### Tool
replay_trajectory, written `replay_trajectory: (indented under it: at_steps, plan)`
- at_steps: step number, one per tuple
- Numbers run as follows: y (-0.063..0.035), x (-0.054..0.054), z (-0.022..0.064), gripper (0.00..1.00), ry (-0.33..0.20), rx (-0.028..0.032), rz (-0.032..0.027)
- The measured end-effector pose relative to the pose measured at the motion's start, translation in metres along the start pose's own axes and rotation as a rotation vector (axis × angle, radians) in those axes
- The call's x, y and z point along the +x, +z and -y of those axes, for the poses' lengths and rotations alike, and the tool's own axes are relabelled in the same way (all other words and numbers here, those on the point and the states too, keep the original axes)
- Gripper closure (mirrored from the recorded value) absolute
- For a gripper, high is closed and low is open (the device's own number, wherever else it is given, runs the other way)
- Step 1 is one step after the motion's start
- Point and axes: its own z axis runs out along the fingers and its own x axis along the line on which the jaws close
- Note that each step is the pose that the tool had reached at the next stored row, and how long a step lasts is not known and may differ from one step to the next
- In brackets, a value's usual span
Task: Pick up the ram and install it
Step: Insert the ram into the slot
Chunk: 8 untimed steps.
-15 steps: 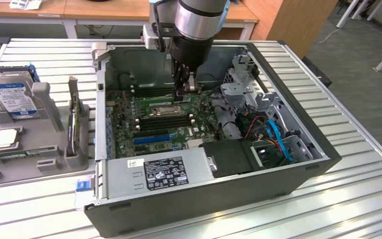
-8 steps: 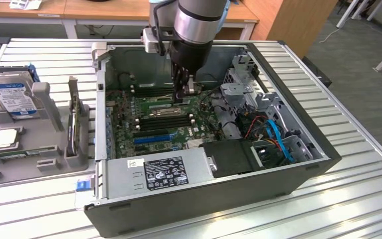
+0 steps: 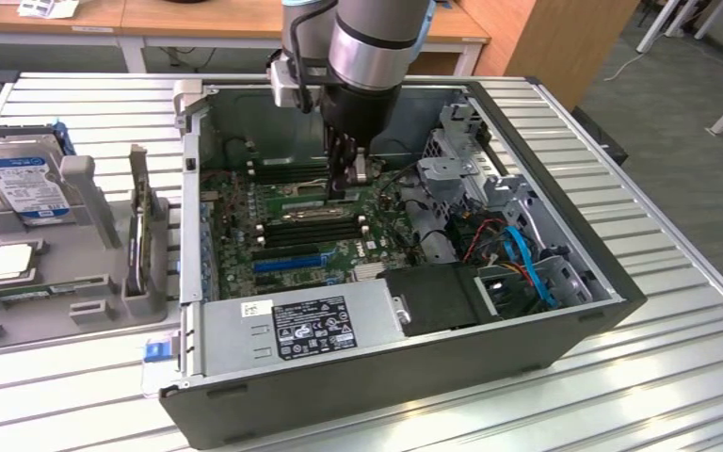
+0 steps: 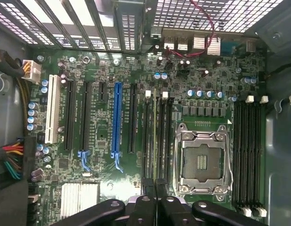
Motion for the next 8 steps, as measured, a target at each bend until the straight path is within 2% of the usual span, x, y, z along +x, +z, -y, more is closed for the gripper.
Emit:
replay_trajectory:
  at_steps: [8]
  plan:
    - [0.0069, 0.0004, 0.0004, 0.89, 0.0, 0.0, 0.0]
